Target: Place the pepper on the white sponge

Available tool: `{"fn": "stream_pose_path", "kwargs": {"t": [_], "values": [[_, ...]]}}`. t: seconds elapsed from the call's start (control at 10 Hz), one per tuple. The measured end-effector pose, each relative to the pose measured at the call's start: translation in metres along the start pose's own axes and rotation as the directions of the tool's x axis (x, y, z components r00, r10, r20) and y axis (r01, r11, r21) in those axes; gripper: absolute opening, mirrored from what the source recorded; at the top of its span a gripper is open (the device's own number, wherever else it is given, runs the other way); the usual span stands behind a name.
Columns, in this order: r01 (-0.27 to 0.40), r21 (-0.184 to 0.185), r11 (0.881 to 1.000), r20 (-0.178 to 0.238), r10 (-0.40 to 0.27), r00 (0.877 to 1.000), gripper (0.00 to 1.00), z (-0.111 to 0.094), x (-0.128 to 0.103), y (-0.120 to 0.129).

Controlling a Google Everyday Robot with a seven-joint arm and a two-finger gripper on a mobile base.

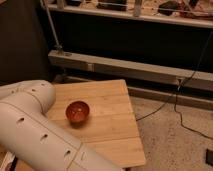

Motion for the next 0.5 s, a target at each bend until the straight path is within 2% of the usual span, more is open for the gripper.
{"fn": "stream_pose_path", "kwargs": {"t": [0.2, 0.5], "values": [[-0.014, -0.006, 1.000, 0.006, 0.014, 1.000, 0.65, 0.005, -0.006, 0.002], [-0.016, -0.025, 1.000, 0.000, 0.016, 1.000, 0.65, 0.015, -0.009, 0.019]]}}
